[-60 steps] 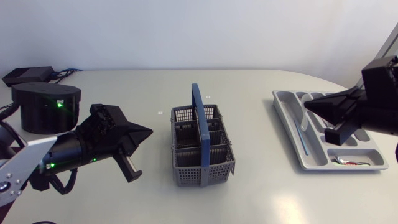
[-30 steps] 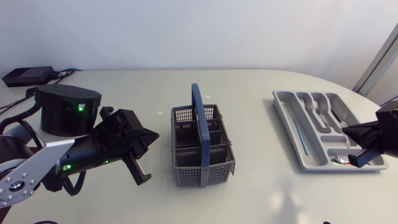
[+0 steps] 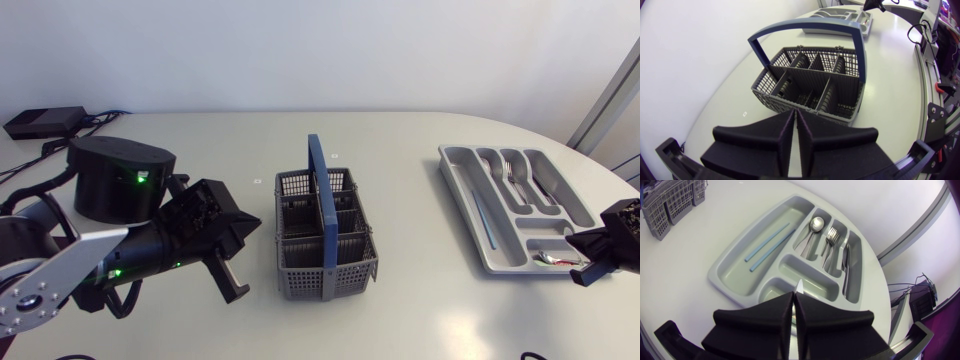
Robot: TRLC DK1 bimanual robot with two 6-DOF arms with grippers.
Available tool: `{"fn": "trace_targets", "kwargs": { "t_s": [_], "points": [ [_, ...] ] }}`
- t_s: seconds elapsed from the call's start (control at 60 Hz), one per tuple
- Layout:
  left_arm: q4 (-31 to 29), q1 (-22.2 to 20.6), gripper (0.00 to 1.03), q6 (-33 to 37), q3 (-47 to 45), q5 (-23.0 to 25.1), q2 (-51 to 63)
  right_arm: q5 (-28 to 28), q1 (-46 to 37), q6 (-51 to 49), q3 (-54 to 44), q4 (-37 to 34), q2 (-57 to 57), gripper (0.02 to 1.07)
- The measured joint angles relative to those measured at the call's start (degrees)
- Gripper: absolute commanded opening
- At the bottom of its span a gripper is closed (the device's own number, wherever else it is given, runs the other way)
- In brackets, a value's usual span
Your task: Sort the cutlery from the basket into the organizer compartments.
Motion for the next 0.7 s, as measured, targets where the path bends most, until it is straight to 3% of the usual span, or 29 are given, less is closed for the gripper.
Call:
{"fn": "trace_targets", "kwargs": {
  "t_s": [0.133,0.167,0.2,0.3,0.317,0.383,0.467,0.6,0.7],
  "points": [
    [0.04,0.28,0.08,0.0,0.0,0.0,0.0,1.07,-1.01,-1.84,0.59,3.58,5.97,0.09],
    [0.22,0.7,0.08,0.0,0.0,0.0,0.0,1.66,-1.2,-2.38,1.07,4.35,7.39,0.13],
    [0.33,0.98,0.08,0.0,0.0,0.0,0.02,1.92,-1.29,-2.47,1.29,4.63,7.89,0.25],
    [2.21,2.58,0.08,0.0,0.13,0.0,1.51,3.41,-1.81,-2.54,1.79,5.44,10.54,0.41],
    [2.23,2.75,0.08,0.0,0.22,-0.02,1.86,3.45,-1.9,-2.54,1.79,5.44,10.71,0.5],
    [2.64,3.65,0.08,0.0,1.01,0.02,4.31,3.63,-2.21,-2.51,1.79,5.44,10.88,0.69],
    [3.48,4.68,0.08,-0.02,2.51,0.0,6.99,3.63,-2.29,-2.36,1.79,4.87,9.25,0.82],
    [4.59,7.02,0.07,-0.46,5.97,0.07,11.39,2.47,-1.68,-0.96,1.79,-2.82,-0.13,0.81],
    [4.79,9.84,0.04,-2.19,9.75,1.6,16.24,0.7,2.25,1.01,1.79,-10.67,-8.52,0.66]
  ]
}}
